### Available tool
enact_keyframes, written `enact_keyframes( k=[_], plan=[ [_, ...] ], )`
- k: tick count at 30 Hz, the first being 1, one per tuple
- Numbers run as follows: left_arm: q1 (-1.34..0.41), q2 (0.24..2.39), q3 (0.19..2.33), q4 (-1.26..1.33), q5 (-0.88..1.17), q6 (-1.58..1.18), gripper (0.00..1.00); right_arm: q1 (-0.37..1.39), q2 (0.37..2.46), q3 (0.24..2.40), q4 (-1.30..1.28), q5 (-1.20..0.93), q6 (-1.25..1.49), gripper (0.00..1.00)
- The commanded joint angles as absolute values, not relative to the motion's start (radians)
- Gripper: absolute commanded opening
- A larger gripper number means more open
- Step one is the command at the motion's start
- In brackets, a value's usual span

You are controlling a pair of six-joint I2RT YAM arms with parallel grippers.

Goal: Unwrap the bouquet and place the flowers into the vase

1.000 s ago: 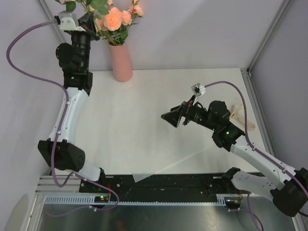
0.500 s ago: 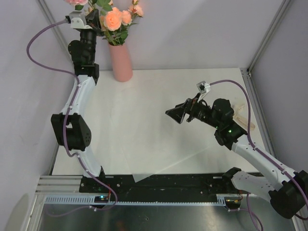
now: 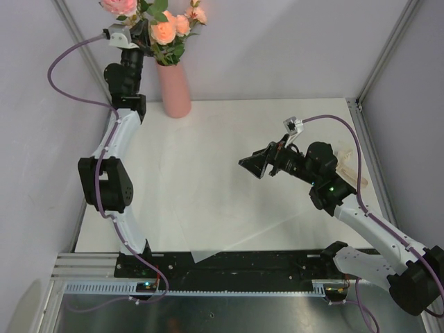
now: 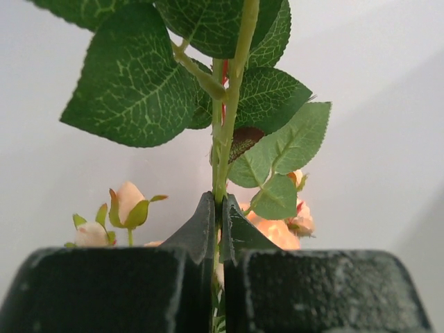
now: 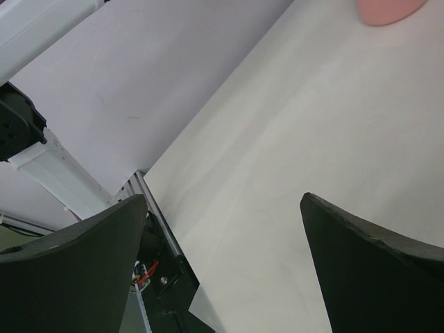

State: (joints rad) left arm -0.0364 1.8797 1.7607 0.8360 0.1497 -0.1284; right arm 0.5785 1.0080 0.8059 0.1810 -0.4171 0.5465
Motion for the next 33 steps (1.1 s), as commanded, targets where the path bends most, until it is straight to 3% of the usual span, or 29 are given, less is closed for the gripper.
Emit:
enact_keyframes(
  k=[1, 11, 33],
  plan=[
    [-0.026, 1.883, 1.698, 0.894, 0.21, -0.099, 0.0, 0.575, 1.009, 0.806, 0.197, -0.432, 0.552, 0.99],
    [-0.015, 1.93, 1.64, 0.924, 0.232, -0.141, 0.0, 0.575, 1.001, 0.806, 0.184, -0.434, 0.559, 0.99],
    [-0.011, 1.867, 1.764, 0.917, 0.164, -0.328, 0.0, 0.576, 0.998, 0.806, 0.199, -0.435, 0.56, 0.99]
  ],
)
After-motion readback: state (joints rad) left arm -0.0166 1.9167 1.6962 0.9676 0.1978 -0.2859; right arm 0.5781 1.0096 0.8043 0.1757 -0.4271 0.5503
